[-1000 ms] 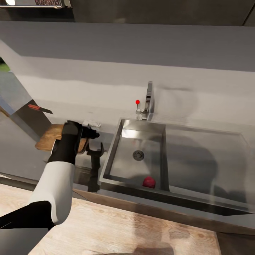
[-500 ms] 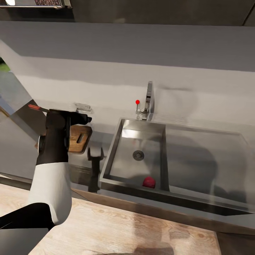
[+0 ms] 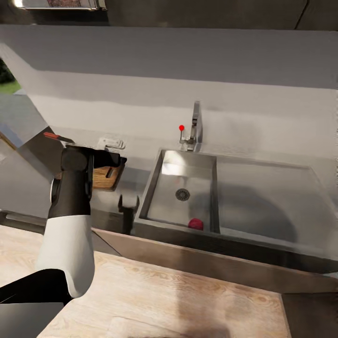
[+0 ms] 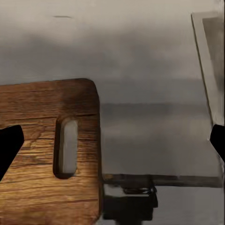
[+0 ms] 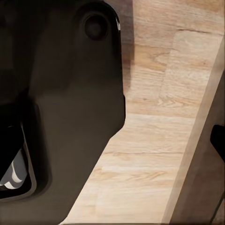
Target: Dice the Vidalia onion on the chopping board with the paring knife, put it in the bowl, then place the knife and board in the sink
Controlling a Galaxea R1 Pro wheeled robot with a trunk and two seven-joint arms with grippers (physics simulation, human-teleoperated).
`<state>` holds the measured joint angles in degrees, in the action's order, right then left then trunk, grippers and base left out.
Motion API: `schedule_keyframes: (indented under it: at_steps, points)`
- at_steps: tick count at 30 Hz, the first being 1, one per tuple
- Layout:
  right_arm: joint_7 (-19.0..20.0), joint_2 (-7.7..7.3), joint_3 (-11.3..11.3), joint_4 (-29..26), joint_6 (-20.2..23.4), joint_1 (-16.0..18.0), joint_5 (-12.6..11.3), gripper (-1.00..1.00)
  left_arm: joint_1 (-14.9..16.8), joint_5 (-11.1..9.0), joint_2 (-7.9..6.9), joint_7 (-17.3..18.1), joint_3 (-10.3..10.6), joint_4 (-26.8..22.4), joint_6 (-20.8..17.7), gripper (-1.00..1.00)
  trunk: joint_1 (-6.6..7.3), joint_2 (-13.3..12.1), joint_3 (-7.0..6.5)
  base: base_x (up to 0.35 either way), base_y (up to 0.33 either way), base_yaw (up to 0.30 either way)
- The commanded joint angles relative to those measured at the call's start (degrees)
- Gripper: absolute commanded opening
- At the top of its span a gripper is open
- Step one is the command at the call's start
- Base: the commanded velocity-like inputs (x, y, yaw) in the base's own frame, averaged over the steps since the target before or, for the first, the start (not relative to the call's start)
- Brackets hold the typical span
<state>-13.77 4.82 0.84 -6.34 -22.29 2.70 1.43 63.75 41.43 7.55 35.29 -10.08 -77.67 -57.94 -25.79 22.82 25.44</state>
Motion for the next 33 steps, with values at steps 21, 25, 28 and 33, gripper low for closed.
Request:
schedule_keyframes:
  at_steps: [21,25,28,33]
  points:
    - [-0.21,0.01,0.21,-0.25,-3.02,0.03,0.18,1.00,0.06,0.77,-0.42,5.66,-0.20,1.76,0.16,1.00,0.01,0.10,0.08,-0.334,0.000,0.000]
    - [-0.21,0.01,0.21,-0.25,-3.14,0.03,0.16,1.00,0.06,0.82,-0.45,5.67,-0.23,1.62,0.18,1.00,0.01,0.10,0.08,-0.337,0.000,0.000]
    - [-0.21,0.01,0.21,-0.25,-3.17,0.03,0.22,1.00,0.06,0.85,-0.48,5.67,-0.27,1.66,0.23,1.00,0.01,0.10,0.08,-0.337,0.000,0.000]
    - [-0.21,0.01,0.21,-0.25,-3.12,0.03,0.24,1.00,0.06,0.92,-0.51,5.67,-0.28,1.92,0.32,1.00,0.01,0.10,0.08,-0.337,0.000,0.000]
